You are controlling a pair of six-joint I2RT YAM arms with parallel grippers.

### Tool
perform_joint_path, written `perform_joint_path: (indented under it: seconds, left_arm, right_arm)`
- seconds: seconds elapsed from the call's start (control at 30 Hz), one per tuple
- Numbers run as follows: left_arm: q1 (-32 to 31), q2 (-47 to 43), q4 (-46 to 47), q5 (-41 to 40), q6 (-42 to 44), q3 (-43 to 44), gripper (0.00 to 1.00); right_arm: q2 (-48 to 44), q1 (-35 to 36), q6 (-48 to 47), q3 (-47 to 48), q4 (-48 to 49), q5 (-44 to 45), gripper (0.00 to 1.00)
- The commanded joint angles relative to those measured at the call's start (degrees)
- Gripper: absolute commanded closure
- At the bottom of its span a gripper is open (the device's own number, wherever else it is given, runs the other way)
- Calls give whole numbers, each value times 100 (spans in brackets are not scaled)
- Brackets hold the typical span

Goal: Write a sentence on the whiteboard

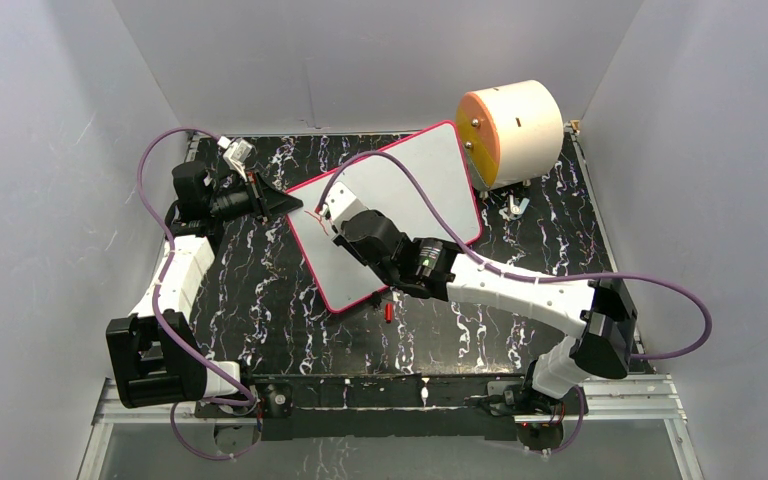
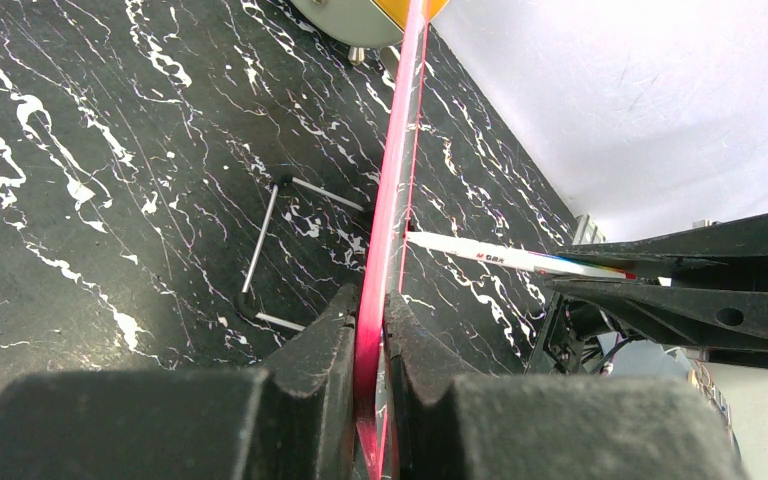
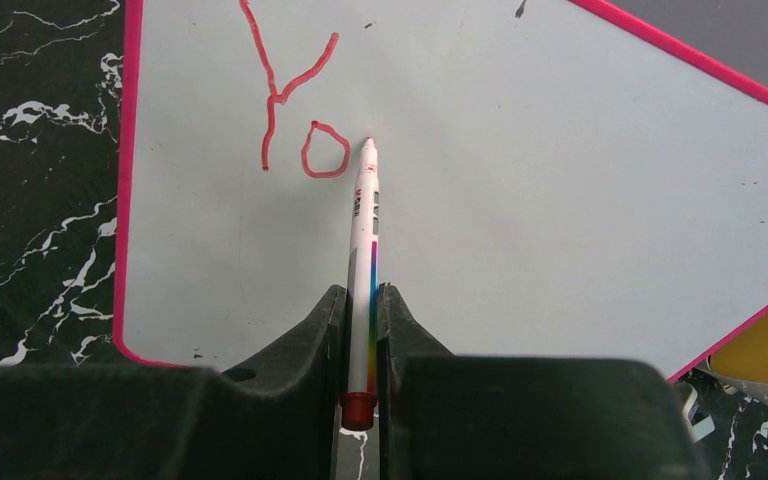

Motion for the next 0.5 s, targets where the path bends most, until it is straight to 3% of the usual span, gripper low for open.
perform_joint_path:
  seconds: [0.0,0.47]
  left_arm:
    - [-50,70,-324,-300,196,71,100]
    - [-47,92,-324,-282,196,75,100]
  right_arm:
    - [9,-50,-2,97,334,21,100]
    - [34,-65,120,152,-77,-42,100]
